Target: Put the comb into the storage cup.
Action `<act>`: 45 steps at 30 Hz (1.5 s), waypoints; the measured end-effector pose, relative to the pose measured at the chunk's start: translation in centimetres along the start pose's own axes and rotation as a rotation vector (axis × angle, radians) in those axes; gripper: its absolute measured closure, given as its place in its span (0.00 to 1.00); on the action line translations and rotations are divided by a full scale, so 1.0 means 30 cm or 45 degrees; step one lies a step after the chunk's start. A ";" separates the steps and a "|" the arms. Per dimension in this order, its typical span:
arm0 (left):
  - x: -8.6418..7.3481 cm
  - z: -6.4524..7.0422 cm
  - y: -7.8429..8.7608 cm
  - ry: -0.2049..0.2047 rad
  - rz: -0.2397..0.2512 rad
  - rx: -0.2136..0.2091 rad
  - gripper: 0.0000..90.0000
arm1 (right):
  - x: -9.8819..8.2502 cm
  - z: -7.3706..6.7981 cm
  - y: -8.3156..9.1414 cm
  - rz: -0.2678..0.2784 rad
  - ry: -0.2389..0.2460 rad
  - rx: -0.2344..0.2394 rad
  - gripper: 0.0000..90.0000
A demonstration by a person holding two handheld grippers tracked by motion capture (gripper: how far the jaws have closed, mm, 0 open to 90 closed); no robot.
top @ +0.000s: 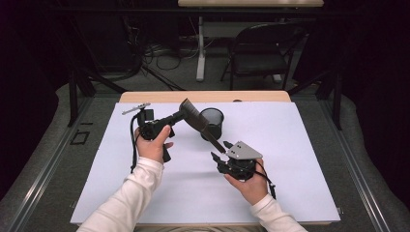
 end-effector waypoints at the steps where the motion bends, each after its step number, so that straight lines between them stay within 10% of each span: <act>1: 0.001 -0.003 -0.001 0.004 0.005 0.002 0.94 | 0.003 0.000 0.001 0.007 -0.005 0.001 0.47; 24: 0.044 -0.046 -0.021 -0.001 0.082 0.032 0.94 | 0.005 0.004 0.004 -0.002 0.027 -0.022 0.41; 45: 0.135 -0.039 0.004 -0.081 0.147 0.098 0.94 | 0.000 -0.004 0.004 -0.042 -0.076 0.052 0.25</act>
Point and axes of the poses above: each handheld gripper's, and its own axes: y roughly backward along the jaws, x roughly out of its top, z roughly to its right, the point moved 8 cm from there along -y, roughly forward along the jaws, and after that the axes turned 14 degrees about -y, right-handed, at the moved point
